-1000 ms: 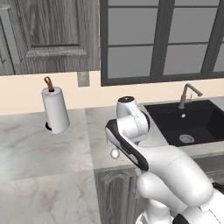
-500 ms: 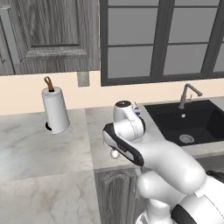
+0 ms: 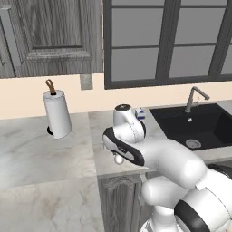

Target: Gather the eggs and milk located in the vicinity of the sink area and place them right next to the bowl.

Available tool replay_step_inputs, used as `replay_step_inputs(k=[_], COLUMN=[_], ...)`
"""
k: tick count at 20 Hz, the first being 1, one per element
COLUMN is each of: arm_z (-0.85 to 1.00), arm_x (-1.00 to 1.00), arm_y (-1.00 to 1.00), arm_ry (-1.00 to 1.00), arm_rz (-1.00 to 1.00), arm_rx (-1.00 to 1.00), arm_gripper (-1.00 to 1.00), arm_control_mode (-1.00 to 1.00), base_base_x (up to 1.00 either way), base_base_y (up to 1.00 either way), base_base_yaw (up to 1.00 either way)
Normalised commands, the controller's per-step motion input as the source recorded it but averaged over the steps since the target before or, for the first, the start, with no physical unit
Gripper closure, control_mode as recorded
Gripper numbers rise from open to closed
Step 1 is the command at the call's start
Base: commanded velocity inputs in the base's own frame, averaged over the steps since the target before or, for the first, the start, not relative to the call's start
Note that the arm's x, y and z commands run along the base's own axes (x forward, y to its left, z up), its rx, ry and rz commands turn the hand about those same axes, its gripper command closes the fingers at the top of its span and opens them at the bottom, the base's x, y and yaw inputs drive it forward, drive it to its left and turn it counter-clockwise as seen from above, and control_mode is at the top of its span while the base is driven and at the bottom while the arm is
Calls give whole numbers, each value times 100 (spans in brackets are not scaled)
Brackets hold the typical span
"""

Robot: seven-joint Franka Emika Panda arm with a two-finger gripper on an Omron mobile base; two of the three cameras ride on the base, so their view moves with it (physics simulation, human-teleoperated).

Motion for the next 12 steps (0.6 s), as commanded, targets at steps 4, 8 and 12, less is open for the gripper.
replay_step_inputs(k=[4, 8, 12], arm_z=[-10, -18, -18], arm_x=[8, 11, 8], arm_y=[0, 0, 2], arm_ry=[0, 0, 0], arm_rz=[0, 0, -1], arm_rx=[0, 0, 0], arm_gripper=[-100, -100, -100], arm_control_mode=[-100, -100, -100], base_base_x=[0, 0, 0], base_base_y=[0, 0, 0], base_base_yaw=[0, 0, 0])
